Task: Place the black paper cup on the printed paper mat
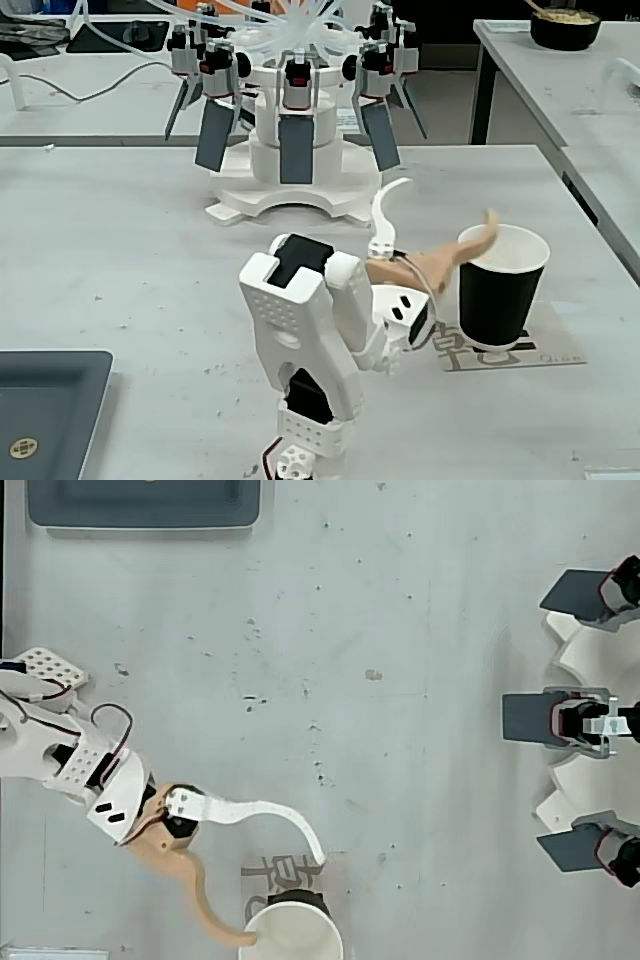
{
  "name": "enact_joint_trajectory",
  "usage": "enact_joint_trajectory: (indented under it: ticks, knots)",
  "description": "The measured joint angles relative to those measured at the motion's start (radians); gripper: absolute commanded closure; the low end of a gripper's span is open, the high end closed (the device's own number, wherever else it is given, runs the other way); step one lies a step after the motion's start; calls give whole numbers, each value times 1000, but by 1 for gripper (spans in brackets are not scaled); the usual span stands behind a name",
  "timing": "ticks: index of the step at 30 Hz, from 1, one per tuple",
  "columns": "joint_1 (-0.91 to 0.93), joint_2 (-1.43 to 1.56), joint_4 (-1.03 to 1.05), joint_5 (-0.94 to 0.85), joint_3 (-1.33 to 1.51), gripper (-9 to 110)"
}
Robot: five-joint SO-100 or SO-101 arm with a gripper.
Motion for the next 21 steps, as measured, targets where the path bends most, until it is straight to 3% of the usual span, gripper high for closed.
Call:
enact_joint_trajectory:
  ticks: [8,21]
  knots:
    - [-176,49,11,-44,0,88]
    - [-425,52,94,-110,-12,88]
